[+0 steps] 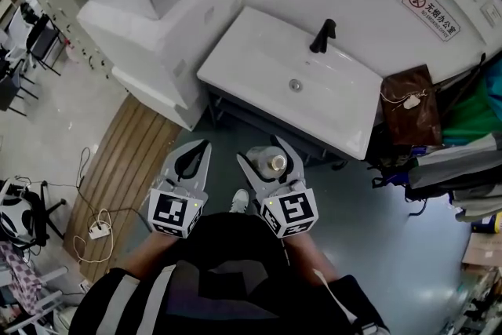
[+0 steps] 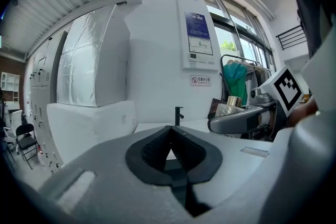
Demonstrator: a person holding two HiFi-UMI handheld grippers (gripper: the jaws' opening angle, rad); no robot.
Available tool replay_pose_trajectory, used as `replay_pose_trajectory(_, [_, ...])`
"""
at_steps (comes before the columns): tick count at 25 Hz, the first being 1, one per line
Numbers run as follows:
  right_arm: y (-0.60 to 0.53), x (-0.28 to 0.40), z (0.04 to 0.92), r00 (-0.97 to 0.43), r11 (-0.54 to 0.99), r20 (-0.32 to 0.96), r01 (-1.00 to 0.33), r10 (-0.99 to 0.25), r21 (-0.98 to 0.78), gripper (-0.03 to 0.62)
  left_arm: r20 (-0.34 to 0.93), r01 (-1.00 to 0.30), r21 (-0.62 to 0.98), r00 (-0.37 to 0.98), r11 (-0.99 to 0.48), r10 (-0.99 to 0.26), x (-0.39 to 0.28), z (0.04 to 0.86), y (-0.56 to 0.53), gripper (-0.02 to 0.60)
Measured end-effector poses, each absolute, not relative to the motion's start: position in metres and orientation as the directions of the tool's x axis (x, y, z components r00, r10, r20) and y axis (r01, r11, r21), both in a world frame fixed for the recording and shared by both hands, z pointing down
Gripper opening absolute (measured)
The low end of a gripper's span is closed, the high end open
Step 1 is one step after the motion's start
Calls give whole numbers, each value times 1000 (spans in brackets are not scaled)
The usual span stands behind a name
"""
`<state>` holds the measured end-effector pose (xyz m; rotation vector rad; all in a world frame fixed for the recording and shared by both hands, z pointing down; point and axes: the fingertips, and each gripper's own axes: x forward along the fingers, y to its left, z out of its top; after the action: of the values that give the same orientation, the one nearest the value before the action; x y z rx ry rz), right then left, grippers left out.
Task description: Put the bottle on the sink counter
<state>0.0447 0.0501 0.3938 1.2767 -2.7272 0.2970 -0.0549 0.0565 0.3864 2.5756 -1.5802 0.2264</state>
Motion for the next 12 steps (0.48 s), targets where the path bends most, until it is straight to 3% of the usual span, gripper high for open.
replay_pose_trajectory(12, [14,63,397,-658,643,177,-753,-732,-141,342,192,-901,-17,423,-434,-886,-36,382,22,2])
